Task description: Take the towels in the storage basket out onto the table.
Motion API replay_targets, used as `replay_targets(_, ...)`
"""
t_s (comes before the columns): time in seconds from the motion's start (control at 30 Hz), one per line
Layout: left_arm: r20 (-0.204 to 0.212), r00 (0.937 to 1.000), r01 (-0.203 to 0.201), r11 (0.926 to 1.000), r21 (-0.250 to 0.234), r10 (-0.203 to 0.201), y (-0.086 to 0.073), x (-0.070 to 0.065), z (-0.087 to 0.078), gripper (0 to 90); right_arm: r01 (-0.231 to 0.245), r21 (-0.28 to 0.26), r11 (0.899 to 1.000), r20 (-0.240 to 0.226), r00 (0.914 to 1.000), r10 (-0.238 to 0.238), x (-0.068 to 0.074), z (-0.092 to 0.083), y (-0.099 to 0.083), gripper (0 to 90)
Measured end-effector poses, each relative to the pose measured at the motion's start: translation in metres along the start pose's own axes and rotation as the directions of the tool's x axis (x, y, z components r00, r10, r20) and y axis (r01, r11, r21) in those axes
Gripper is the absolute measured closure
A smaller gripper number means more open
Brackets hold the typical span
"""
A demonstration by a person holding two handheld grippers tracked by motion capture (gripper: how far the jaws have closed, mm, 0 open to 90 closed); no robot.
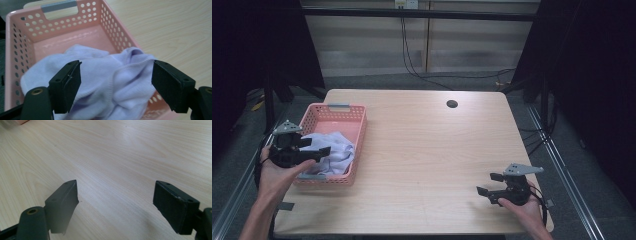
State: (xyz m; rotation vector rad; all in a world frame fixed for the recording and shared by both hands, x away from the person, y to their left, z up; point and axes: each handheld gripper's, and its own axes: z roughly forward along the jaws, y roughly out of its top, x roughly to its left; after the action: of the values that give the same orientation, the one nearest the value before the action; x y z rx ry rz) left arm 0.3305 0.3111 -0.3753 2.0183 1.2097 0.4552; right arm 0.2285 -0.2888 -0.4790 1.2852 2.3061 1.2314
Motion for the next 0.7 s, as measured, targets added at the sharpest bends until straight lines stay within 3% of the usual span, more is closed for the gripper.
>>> replay_targets(0.13, 0.027, 0.9988, 0.040, 0.9974, 0.061, -0.041, 0.006, 0.012, 0.016, 24.9, 0.011, -0.003, 1.000, 0.005, 0.9999, -0.011, 0.000, 0.000, 0.000, 19.8)
replay_targets(0.2, -0.008, 0.9995, 0.031, 0.9951, 0.094, -0.031, 0.009, 0.015, 0.022, 22.9, 0.015, -0.005, 1.000, 0.002, 0.9999, -0.015, 0.000, -0.001, 0.001, 20.0)
replay_targets(0.23, 0.023, 0.9989, 0.039, 0.9924, 0.117, -0.042, 0.010, 0.018, 0.026, 20.3, 0.014, -0.006, 1.000, 0.001, 0.9999, -0.014, 0.000, 0.000, 0.001, 20.0)
replay_targets(0.3, -0.021, 0.9996, 0.020, 0.9875, 0.156, -0.017, 0.009, 0.019, 0.036, 20.5, 0.021, -0.004, 1.000, 0.002, 0.9998, -0.021, 0.000, 0.000, 0.001, 20.0)
replay_targets(0.33, -0.022, 0.9997, 0.017, 0.9730, 0.230, -0.012, 0.005, 0.021, 0.046, 18.5, 0.014, -0.002, 1.000, 0.000, 0.9999, -0.014, 0.001, 0.000, 0.000, 20.0)
replay_targets(0.37, -0.022, 0.9997, 0.017, 0.9730, 0.230, -0.012, 0.005, 0.021, 0.046, 16.0, 0.012, -0.003, 1.000, 0.000, 0.9999, -0.012, 0.000, 0.000, 0.000, 20.0)
replay_targets(0.43, -0.030, 0.9993, 0.028, 0.9573, 0.288, -0.020, -0.002, 0.028, 0.058, 16.2, 0.008, -0.009, 1.000, 0.004, 1.0000, -0.008, 0.000, 0.001, 0.000, 20.1)
replay_targets(0.47, -0.030, 0.9993, 0.028, 0.9573, 0.288, -0.020, -0.002, 0.028, 0.058, 14.8, 0.008, -0.009, 1.000, 0.004, 1.0000, -0.008, 0.000, 0.001, 0.000, 20.1)
replay_targets(0.5, -0.020, 0.9998, 0.013, 0.9412, 0.338, -0.006, -0.006, 0.030, 0.065, 14.4, 0.008, -0.011, 1.000, -0.006, 1.0000, -0.008, 0.001, 0.001, 0.001, 20.1)
replay_targets(0.53, -0.020, 0.9998, 0.013, 0.9412, 0.338, -0.006, -0.006, 0.030, 0.065, 12.2, 0.008, -0.011, 1.000, -0.006, 1.0000, -0.008, 0.001, 0.001, 0.001, 20.1)
replay_targets(0.57, -0.021, 0.9987, -0.036, 0.9255, 0.377, 0.047, -0.009, 0.027, 0.071, 8.6, -0.006, -0.021, 1.000, -0.023, 0.9997, 0.006, 0.002, 0.001, 0.001, 20.1)
replay_targets(0.6, -0.018, 0.9974, -0.057, 0.9163, 0.396, 0.070, -0.010, 0.026, 0.073, 6.5, -0.019, -0.018, 1.000, -0.042, 0.9990, 0.018, 0.001, 0.001, 0.001, 20.0)
replay_targets(0.63, -0.018, 0.9974, -0.057, 0.9163, 0.396, 0.070, -0.010, 0.026, 0.073, 4.0, -0.033, -0.017, 0.999, -0.050, 0.9983, 0.032, 0.000, 0.002, 0.001, 19.2)
replay_targets(0.67, -0.015, 0.9983, -0.045, 0.9082, 0.416, 0.056, -0.011, 0.027, 0.077, 4.0, -0.033, -0.017, 0.999, -0.050, 0.9983, 0.032, 0.000, 0.002, 0.001, 19.2)
replay_targets(0.7, -0.015, 0.9974, -0.056, 0.8944, 0.444, 0.070, -0.011, 0.029, 0.079, 0.0, -0.035, 0.001, 0.999, -0.049, 0.9982, 0.035, 0.000, 0.003, 0.001, 18.3)
